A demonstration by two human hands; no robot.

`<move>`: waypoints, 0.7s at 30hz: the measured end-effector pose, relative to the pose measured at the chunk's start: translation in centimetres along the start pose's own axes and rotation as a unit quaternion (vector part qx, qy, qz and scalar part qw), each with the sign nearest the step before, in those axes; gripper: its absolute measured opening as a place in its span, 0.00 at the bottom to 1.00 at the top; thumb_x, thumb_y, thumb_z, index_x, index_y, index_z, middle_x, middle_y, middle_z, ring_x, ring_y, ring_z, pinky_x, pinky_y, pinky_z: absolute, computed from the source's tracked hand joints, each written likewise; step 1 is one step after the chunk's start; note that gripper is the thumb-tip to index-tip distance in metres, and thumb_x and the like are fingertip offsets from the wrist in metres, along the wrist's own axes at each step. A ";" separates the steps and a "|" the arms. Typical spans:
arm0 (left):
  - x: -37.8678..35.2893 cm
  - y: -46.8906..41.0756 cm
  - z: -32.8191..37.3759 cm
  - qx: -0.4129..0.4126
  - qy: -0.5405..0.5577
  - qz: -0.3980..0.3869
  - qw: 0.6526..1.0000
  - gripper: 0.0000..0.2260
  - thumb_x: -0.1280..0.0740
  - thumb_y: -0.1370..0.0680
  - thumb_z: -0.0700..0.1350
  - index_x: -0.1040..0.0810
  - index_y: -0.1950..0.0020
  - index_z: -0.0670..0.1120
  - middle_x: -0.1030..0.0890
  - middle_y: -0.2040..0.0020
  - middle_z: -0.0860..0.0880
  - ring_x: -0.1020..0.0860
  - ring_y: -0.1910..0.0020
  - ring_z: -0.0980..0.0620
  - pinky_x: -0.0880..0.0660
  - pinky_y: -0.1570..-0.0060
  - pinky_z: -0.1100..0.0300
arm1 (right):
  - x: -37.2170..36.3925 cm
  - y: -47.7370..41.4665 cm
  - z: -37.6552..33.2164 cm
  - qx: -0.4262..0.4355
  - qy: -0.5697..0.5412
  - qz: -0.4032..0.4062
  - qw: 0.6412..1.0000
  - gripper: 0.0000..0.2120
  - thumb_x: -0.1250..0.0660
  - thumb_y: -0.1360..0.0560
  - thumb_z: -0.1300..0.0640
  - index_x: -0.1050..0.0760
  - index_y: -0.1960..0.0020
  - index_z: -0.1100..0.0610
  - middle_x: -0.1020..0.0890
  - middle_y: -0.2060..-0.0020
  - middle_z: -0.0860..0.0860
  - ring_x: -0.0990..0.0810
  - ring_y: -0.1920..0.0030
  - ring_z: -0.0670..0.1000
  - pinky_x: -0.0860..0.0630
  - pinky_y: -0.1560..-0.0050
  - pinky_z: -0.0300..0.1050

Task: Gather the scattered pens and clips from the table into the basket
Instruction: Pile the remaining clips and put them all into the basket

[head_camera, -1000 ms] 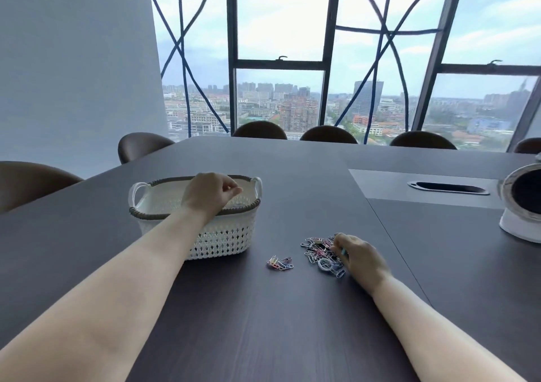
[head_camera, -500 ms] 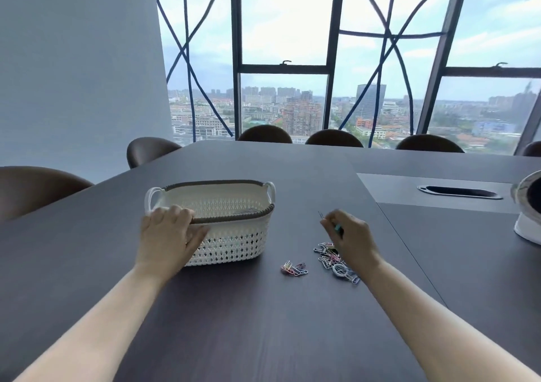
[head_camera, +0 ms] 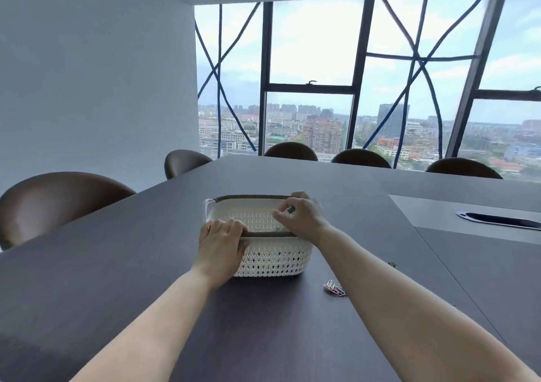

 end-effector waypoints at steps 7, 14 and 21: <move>-1.1 -0.8 -0.1 0.043 -0.019 -0.084 0.995 0.12 0.44 0.20 0.49 0.30 0.40 0.46 0.27 0.39 0.47 0.33 0.37 0.45 0.47 0.34 0.55 | -0.8 0.3 -0.2 -0.020 0.048 -0.091 0.994 0.18 0.55 0.21 0.51 0.31 0.39 0.53 0.21 0.43 0.54 0.29 0.40 0.53 0.49 0.29 0.55; -1.5 -0.4 -0.1 0.059 -0.066 -0.129 0.988 0.16 0.40 0.22 0.49 0.37 0.36 0.47 0.34 0.34 0.45 0.38 0.33 0.43 0.49 0.30 0.46 | 2.4 2.4 0.8 0.016 -0.118 0.083 0.989 0.12 0.43 0.26 0.66 0.25 0.48 0.56 0.20 0.48 0.51 0.25 0.49 0.49 0.28 0.45 0.44; -5.0 4.1 12.9 -0.250 0.056 -0.087 0.963 0.25 0.37 0.27 0.52 0.37 0.31 0.49 0.38 0.30 0.49 0.39 0.29 0.47 0.45 0.29 0.53 | 6.2 11.0 13.4 -0.088 0.077 0.091 0.989 0.19 0.35 0.26 0.51 0.30 0.37 0.51 0.28 0.35 0.52 0.37 0.32 0.55 0.39 0.36 0.46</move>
Point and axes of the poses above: each hand's wrist, its own y-axis away from the middle knuckle, its own x-axis out of the back of the hand, z = x × y, the point moved 8 cm from there along -y, towards the middle knuckle
